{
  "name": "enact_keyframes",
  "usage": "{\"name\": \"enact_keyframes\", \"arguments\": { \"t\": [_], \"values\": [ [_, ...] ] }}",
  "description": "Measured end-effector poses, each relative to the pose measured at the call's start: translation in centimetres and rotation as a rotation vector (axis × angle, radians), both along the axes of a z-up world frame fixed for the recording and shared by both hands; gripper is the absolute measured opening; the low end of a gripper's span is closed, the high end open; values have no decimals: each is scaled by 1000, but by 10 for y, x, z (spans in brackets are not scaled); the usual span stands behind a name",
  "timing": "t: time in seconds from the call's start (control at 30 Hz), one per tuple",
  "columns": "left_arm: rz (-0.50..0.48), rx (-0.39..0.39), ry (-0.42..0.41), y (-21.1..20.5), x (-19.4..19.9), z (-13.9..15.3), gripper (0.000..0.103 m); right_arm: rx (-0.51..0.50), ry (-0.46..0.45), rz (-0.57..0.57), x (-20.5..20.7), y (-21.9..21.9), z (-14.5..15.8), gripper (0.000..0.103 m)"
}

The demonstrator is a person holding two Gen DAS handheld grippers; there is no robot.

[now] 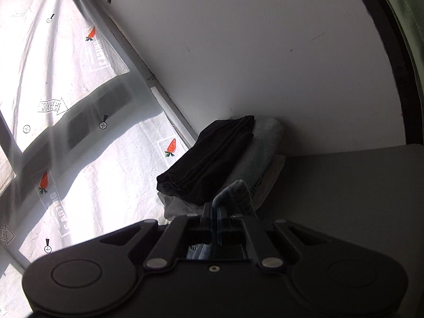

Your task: Fold clothes

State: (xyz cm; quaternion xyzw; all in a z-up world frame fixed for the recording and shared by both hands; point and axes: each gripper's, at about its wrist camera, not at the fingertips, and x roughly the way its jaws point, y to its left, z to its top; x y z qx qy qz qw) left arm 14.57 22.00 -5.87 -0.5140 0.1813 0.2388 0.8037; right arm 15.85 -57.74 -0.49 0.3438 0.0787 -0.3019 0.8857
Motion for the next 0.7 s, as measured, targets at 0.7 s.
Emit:
{"name": "enact_keyframes", "arguments": {
  "t": [0.7],
  "values": [
    [43, 140, 126, 22, 205, -15, 18, -322, 278, 198, 302, 26, -31, 3]
  ]
}}
